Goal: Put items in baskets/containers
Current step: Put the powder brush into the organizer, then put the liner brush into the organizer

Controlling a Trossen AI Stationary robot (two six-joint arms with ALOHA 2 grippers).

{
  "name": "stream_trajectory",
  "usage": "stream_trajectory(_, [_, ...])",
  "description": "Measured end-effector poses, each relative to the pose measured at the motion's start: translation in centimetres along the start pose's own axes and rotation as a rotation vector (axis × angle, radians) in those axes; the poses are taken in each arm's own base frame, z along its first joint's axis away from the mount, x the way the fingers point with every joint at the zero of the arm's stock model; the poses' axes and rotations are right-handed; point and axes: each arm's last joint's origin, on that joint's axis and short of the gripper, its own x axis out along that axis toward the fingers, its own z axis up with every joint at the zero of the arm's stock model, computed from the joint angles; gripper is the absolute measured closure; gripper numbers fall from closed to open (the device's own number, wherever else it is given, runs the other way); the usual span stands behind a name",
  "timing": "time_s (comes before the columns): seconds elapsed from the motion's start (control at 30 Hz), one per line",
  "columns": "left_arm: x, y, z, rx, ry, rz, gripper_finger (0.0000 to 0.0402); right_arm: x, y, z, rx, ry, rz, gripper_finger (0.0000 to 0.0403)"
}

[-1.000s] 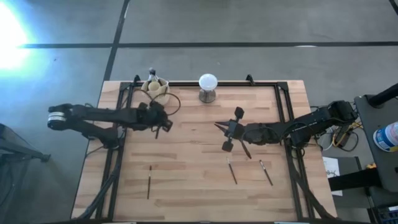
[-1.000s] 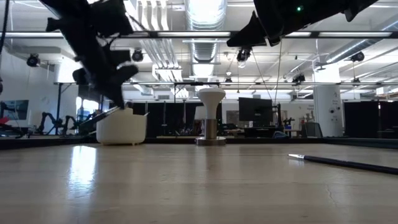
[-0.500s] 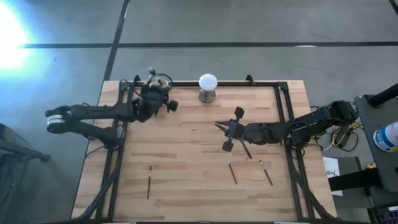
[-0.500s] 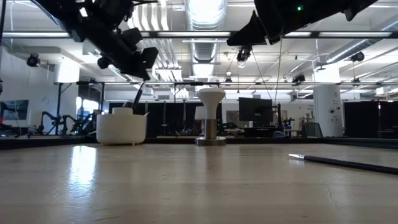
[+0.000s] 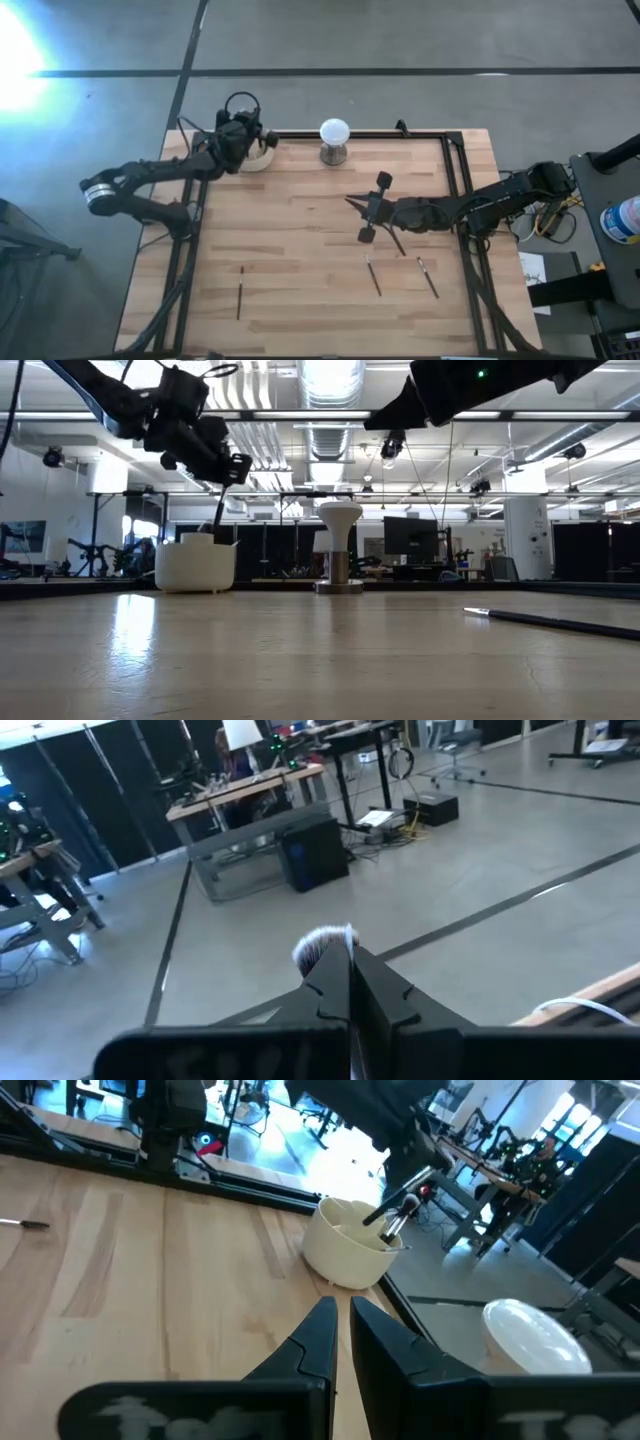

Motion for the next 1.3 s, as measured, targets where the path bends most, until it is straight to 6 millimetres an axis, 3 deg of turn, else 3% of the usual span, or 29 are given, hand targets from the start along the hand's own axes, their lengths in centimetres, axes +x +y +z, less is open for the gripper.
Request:
stream_trajectory(0.23, [1.7,-0.7,-1.4,0.034,-0.015,-0.029,0.0401,0.0,0.0,0.1,0.004,-0.007,-0.002,0.0376])
stream_trajectory(0.4, [2.5,-1.6,-3.6,0.069,0.012,-0.032,0.0401,-0.1,0.1,0.1,0.025,-0.008,0.003,0.0376])
stream_trajectory(0.7, [2.2,-1.9,-7.1,0.076,0.086,-0.029,0.0393,-0.1,0.1,0.1,0.092,-0.008,0.006,0.0376])
stream_trajectory(1.03, [0.6,-0.8,-6.2,0.009,0.149,-0.064,0.0336,-0.1,0.2,0.1,0.128,-0.004,0.009,0.0376])
stream_trajectory(1.17, [-0.5,-0.7,-5.3,-0.013,0.159,-0.180,0.0326,-0.1,0.2,0.1,0.128,-0.002,0.010,0.0376])
stream_trajectory(1.3, [-2.8,-1.3,-4.1,-0.054,0.109,-0.343,0.0338,-0.1,0.3,-0.2,0.151,0.018,0.014,0.0376])
